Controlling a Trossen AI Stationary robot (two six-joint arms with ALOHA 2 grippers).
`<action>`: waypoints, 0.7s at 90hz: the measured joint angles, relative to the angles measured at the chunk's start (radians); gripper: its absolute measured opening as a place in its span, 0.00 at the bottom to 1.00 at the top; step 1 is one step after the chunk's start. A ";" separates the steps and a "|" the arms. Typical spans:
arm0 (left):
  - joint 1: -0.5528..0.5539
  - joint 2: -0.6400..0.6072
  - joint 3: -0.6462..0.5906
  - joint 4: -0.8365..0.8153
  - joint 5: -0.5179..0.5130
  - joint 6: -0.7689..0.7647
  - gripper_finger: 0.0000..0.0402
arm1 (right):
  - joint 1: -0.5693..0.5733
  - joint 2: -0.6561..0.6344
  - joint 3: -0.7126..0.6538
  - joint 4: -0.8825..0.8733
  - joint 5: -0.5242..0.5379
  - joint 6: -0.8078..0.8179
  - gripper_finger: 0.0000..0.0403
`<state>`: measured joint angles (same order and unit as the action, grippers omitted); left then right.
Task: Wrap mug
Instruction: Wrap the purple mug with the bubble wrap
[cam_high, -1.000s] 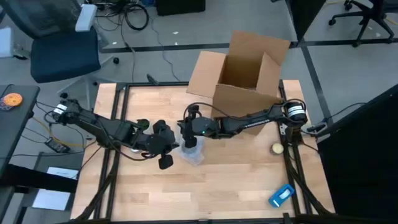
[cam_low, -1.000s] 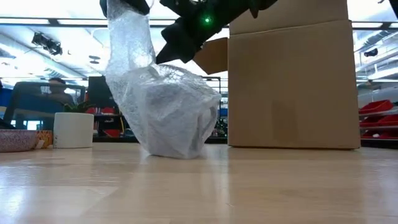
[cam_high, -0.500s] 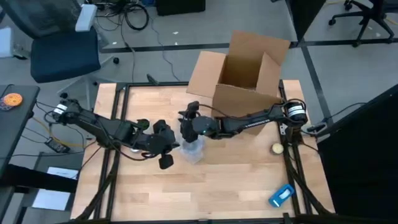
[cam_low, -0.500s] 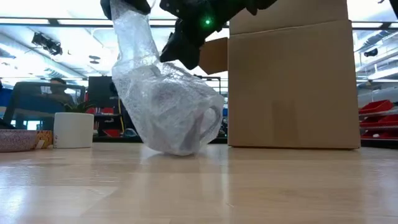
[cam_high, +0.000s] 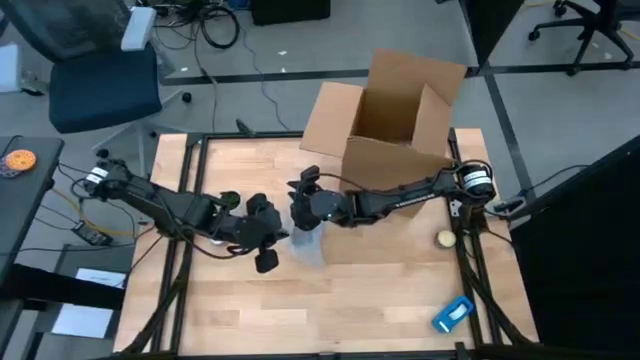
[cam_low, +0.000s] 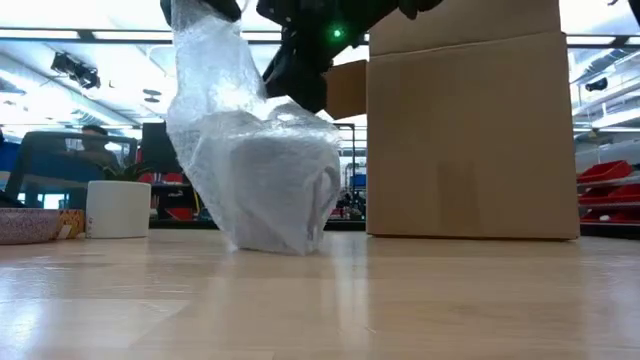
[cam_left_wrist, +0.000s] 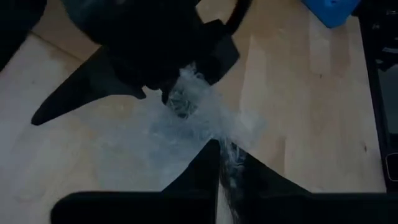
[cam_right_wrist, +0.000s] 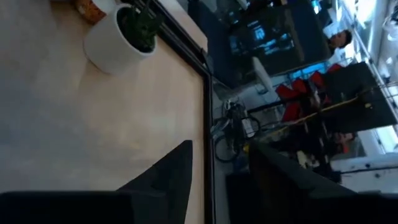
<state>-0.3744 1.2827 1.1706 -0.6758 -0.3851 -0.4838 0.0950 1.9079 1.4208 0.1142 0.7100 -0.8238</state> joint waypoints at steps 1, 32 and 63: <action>0.000 0.000 0.000 0.000 0.000 -0.001 0.00 | 0.000 0.000 0.000 0.001 0.002 0.000 0.32; 0.000 0.000 0.000 -0.003 -0.003 -0.018 0.00 | 0.022 -0.086 0.000 0.008 0.043 0.001 0.32; 0.000 -0.001 0.000 -0.003 -0.003 -0.019 0.00 | 0.225 -0.291 0.000 -0.265 -0.031 0.413 0.31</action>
<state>-0.3744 1.2819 1.1706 -0.6792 -0.3882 -0.5026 0.3204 1.6169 1.4212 -0.1512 0.6785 -0.4111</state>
